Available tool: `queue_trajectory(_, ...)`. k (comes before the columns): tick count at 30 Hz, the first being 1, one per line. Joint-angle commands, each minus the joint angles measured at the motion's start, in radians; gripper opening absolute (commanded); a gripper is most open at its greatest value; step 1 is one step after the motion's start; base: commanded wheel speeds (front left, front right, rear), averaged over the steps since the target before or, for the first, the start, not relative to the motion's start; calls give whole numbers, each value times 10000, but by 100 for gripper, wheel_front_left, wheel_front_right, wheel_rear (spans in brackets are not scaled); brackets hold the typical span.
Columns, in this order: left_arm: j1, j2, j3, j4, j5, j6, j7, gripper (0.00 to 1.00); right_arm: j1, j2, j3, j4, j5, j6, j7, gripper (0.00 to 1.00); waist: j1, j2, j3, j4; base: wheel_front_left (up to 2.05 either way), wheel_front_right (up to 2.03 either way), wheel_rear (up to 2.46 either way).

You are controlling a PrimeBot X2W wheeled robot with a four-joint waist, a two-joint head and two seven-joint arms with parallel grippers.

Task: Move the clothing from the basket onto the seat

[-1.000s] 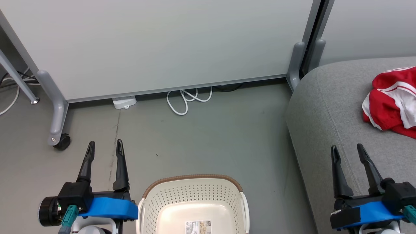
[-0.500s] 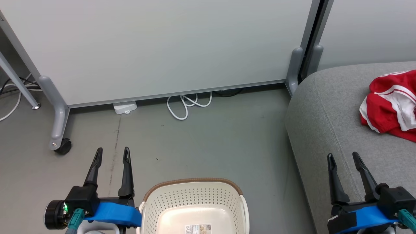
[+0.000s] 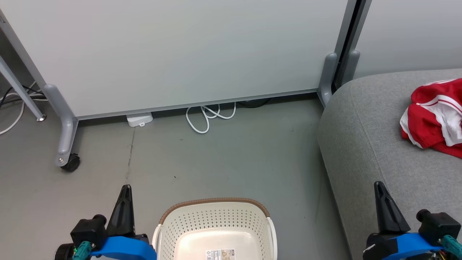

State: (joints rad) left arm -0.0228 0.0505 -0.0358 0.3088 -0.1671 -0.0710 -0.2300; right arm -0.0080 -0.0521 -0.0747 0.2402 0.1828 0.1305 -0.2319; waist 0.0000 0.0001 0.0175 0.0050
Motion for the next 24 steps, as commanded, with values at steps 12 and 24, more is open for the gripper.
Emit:
queue_trajectory(12,-337,6,291,-285,-2566,-130,556,0,-267,-13,-80,-151,2556,1,575,0,0,-1,-15,-5,0,0,0)
queue_trajectory(24,-435,6,491,-367,-4588,-211,1038,0,-416,-8,-128,-134,4554,1,1059,0,0,-1,-29,-10,0,0,0)
